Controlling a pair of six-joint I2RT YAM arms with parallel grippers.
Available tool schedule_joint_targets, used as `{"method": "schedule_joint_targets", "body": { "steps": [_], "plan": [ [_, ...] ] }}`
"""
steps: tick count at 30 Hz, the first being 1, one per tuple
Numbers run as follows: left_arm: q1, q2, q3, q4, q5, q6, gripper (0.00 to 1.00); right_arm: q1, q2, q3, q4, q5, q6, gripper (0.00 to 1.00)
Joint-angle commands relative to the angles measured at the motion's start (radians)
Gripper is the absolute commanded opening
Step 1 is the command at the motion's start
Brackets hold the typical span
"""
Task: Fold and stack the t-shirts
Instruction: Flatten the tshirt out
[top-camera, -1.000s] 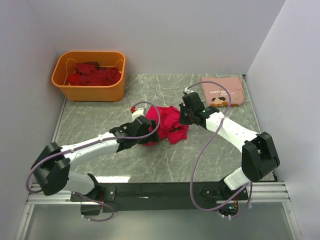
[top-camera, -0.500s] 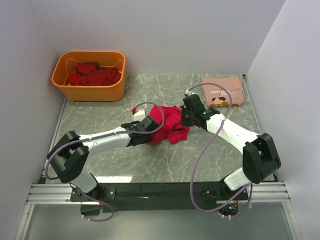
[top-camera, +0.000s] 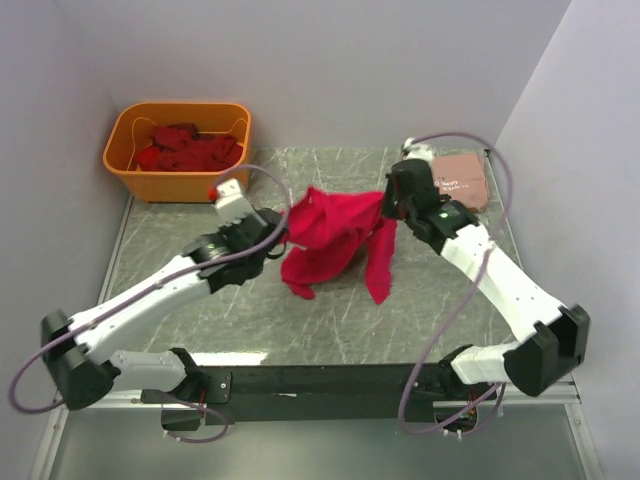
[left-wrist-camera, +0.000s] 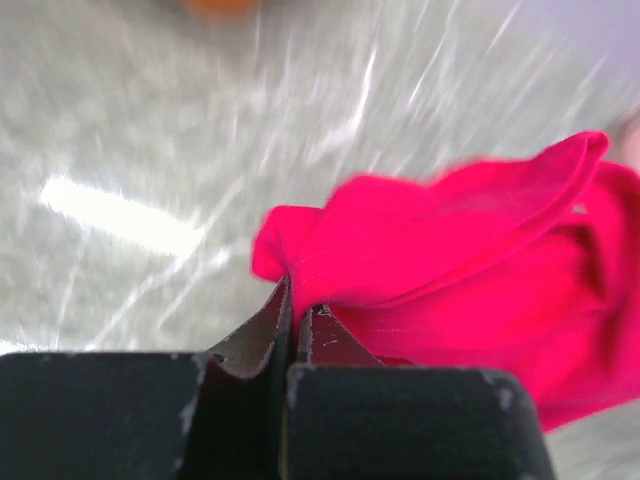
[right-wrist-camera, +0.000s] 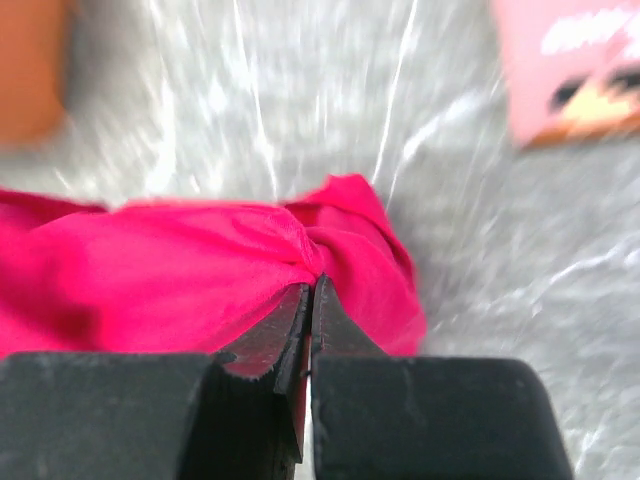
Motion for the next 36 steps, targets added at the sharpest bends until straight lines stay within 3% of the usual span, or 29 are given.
{"method": "schedule_joint_targets", "body": {
  "steps": [1,4,10,15,24,26,29,33,36],
  "plan": [
    [-0.003,-0.115,0.103,-0.067,-0.240,0.005,0.01,-0.026,-0.141,0.122,-0.002,0.153,-0.039,0.00],
    [-0.003,-0.204,0.153,0.033,-0.271,0.105,0.01,-0.030,-0.226,0.186,-0.010,0.187,-0.073,0.00],
    [-0.001,-0.406,0.124,0.271,-0.231,0.337,0.01,-0.032,-0.402,0.254,-0.013,0.077,-0.144,0.00],
    [-0.003,-0.546,0.114,0.425,-0.066,0.460,0.01,-0.032,-0.535,0.307,-0.034,-0.107,-0.159,0.00],
    [-0.003,-0.657,0.183,0.417,0.238,0.468,0.01,-0.032,-0.608,0.482,-0.088,-0.326,-0.185,0.00],
    [-0.003,-0.664,0.196,0.388,0.246,0.444,0.01,-0.032,-0.606,0.507,-0.099,-0.379,-0.199,0.00],
    [-0.003,-0.649,0.193,0.367,0.178,0.414,0.01,-0.031,-0.582,0.528,-0.108,-0.353,-0.217,0.00],
    [-0.003,-0.577,0.179,0.310,0.031,0.350,0.01,-0.031,-0.470,0.545,-0.143,-0.210,-0.268,0.00],
    [-0.003,-0.477,0.142,0.225,-0.176,0.271,0.01,-0.037,-0.366,0.506,-0.116,-0.106,-0.311,0.00]
  ]
}}
